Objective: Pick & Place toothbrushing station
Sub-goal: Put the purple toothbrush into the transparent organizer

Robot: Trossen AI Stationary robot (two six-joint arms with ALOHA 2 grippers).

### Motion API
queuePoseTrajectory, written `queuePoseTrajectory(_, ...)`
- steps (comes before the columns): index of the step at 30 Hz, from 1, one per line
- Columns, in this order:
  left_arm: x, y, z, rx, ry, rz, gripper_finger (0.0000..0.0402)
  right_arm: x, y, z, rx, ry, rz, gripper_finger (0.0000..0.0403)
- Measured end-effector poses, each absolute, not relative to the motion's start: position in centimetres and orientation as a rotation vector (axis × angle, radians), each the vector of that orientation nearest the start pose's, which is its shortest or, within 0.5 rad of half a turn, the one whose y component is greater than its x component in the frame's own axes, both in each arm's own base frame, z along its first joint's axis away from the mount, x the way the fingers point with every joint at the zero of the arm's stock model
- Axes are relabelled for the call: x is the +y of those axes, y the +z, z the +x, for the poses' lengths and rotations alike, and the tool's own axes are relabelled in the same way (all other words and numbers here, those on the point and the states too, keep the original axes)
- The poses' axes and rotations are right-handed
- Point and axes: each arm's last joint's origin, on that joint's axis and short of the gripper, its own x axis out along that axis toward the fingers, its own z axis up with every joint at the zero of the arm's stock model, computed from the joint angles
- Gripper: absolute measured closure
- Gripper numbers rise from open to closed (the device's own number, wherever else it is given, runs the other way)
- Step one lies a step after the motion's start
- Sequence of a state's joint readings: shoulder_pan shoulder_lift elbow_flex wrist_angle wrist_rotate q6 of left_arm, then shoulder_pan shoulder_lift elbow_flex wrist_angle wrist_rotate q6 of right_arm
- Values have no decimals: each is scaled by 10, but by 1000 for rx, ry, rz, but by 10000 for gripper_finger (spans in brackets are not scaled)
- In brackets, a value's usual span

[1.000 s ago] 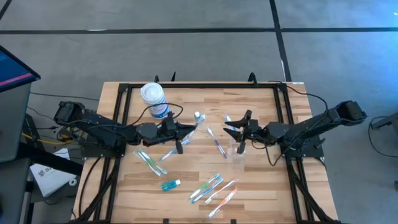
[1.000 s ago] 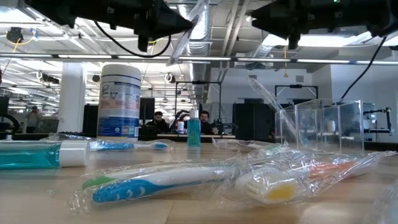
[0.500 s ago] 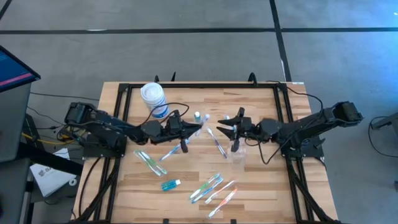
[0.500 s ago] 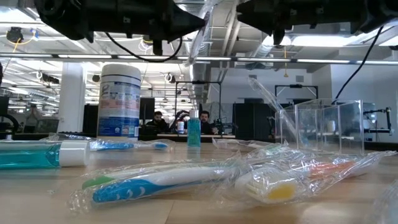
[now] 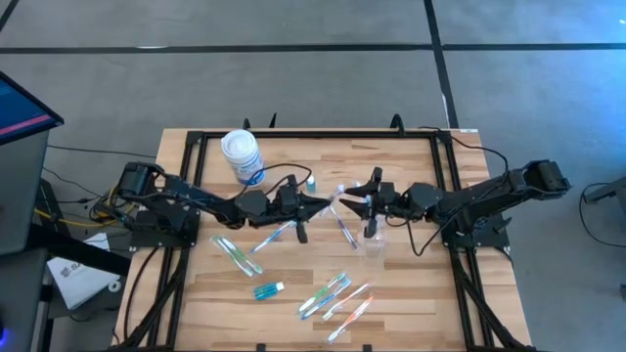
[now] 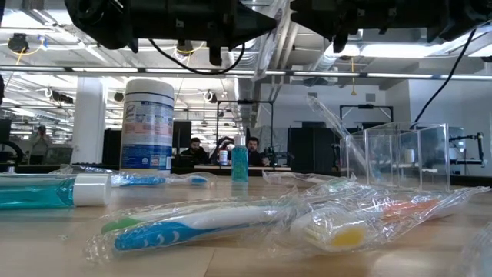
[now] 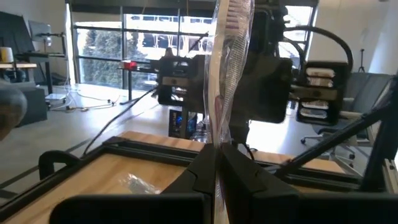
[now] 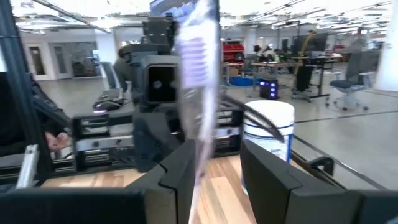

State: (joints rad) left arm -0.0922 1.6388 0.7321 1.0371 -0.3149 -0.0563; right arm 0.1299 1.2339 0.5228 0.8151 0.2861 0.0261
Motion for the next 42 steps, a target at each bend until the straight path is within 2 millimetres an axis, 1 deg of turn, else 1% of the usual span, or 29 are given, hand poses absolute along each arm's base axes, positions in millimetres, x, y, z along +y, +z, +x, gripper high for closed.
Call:
queuePoseTrajectory(5,-17,224,331,-143,208,-84,398,24,249,252,-116,-133,50,285)
queuePoseTrajectory(11,-17,224,331,-149,201,-85,399,20,249,252,-118,-148,74,285)
queuePoseTrajectory(28,-18,221,334,-150,200,-86,399,20,249,252,-116,-145,74,285)
queuePoseTrajectory(31,-18,223,338,-164,199,-87,398,20,249,252,-117,-145,74,285)
queuePoseTrajectory(37,-19,213,354,-135,201,-80,398,21,249,252,-116,-137,76,285)
queuePoseTrajectory(39,-19,209,356,-126,201,-78,398,21,249,252,-115,-137,76,285)
queuePoseTrajectory(42,-18,210,357,-133,205,-79,397,21,249,252,-113,-137,75,291)
